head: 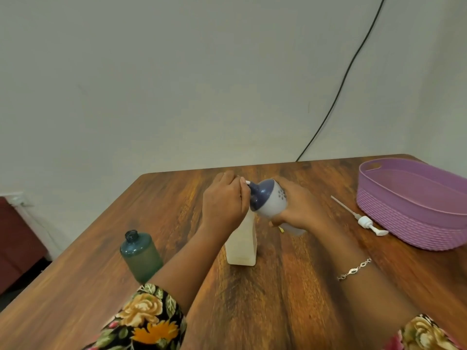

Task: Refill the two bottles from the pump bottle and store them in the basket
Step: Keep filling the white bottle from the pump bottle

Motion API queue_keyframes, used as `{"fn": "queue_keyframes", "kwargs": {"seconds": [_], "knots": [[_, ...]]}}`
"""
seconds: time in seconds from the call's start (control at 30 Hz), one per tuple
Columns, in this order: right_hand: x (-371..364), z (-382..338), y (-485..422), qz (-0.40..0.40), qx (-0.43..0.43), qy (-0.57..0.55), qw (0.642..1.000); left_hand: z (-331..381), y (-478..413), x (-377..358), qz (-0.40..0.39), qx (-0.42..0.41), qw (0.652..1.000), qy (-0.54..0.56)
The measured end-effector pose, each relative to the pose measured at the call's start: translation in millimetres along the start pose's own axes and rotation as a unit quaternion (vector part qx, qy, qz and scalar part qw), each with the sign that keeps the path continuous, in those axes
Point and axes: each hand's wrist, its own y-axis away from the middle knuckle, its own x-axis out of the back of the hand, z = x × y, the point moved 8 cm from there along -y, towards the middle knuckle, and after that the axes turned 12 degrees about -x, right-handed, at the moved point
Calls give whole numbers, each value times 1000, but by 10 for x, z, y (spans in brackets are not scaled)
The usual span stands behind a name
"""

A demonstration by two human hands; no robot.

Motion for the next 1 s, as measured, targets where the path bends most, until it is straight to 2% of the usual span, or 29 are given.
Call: {"fn": "queue_keyframes", "kwargs": {"seconds": [0.7,0.87,1.0], "knots": [[-8,-63,50,-13,-17,17,1000,33,158,-74,2,38,999,21],[5,-82,68,-16,-11,1,1000,-76,39,27,24,84,995,57],[-11,-51,53,-16,-13,0,1000,-8,114,19,34,61,996,57]]}}
